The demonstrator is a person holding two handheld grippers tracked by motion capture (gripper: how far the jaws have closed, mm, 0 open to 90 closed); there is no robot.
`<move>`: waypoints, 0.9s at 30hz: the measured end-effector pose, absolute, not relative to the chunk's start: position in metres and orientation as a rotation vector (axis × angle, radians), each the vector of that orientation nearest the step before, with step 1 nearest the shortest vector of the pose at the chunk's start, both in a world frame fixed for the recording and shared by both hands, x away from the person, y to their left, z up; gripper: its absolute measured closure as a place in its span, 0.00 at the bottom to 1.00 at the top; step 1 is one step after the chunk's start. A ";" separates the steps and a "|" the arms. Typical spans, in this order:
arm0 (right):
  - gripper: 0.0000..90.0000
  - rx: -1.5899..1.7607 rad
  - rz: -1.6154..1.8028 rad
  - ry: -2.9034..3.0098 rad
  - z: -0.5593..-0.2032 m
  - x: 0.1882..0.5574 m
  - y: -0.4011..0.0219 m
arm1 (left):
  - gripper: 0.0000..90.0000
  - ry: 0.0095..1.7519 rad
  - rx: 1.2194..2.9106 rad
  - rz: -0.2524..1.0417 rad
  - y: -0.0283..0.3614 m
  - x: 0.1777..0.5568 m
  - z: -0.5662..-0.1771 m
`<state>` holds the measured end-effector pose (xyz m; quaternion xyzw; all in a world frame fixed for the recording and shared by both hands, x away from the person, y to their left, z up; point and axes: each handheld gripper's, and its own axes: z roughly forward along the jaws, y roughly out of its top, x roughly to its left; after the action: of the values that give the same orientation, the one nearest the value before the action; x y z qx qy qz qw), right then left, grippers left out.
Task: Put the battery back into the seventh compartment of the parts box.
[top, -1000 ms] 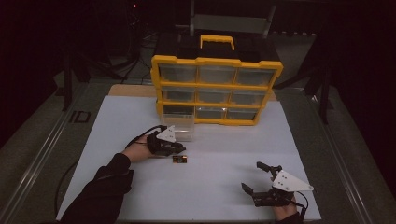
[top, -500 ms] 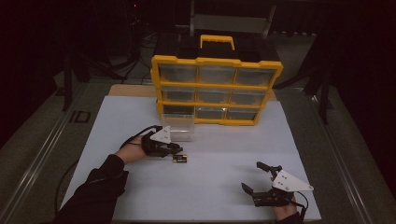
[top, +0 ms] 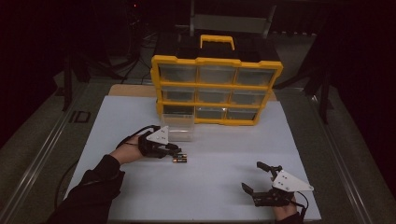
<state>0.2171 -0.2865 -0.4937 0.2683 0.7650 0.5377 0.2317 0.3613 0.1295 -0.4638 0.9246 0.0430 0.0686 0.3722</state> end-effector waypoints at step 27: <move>0.10 0.743 1.476 2.088 -0.494 0.217 -0.287 | 0.84 0.027 2.306 0.170 0.136 0.354 -0.399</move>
<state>0.2175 -0.2873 -0.4937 0.2711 0.7617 0.5385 0.2372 0.3543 0.1363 -0.3991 0.9127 0.0105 0.0672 0.4029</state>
